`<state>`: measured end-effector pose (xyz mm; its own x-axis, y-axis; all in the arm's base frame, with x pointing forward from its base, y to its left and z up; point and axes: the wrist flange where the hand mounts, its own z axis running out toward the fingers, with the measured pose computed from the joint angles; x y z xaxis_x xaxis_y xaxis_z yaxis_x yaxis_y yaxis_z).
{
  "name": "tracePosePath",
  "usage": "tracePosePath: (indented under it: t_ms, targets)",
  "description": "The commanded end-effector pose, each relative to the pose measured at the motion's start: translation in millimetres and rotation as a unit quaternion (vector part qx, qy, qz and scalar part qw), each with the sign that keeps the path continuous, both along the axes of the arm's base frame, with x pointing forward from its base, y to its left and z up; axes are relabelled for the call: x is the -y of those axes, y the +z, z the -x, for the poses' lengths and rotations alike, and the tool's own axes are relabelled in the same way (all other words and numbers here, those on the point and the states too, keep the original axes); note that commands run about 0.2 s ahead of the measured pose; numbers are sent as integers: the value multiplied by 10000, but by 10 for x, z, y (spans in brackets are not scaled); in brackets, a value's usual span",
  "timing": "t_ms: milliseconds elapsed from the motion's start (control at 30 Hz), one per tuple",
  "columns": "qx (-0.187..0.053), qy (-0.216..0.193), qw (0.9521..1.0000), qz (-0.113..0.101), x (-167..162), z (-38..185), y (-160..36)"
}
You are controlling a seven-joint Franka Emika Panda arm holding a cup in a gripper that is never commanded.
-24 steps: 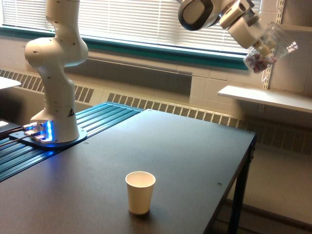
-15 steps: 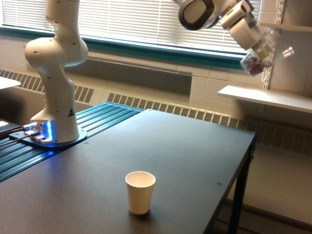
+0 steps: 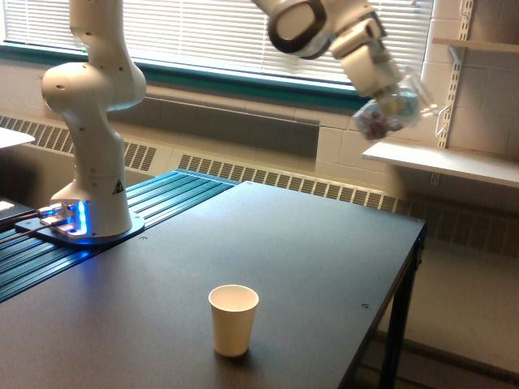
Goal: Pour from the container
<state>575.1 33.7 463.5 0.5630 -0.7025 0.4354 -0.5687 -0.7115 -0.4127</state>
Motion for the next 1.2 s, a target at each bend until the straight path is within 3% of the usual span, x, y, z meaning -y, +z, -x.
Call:
tracePosePath:
  t_ms: [33,200,300,367,433,500,567,667,767,933,1033,1100,1200]
  targets:
    - [-381,-808,9958,-213,410,329,-183]
    - [-697,-1312,9887,-201,812,531,-348]
    - [-938,-1742,9799,-258,1138,686,-496]
    - [-1153,-1849,9759,-97,1282,775,-608]
    - [-1355,-2068,9689,-72,1454,864,-724]
    - [-1481,-2165,9650,26,1569,926,-808]
    - [-1673,-2372,9569,52,1722,1002,-905]
    - [-1676,-2517,9532,-13,1771,1016,-934]
    - [-1849,-3033,9345,-209,2107,1195,-1050]
    - [-2183,-3503,9103,-320,2341,1365,-1213]
    - [-2305,-3831,8925,-595,2460,1408,-1309]
    - [-2274,-3919,8872,-867,2549,1413,-1350]
    - [-2536,-3974,8767,-960,2591,1412,-1510]
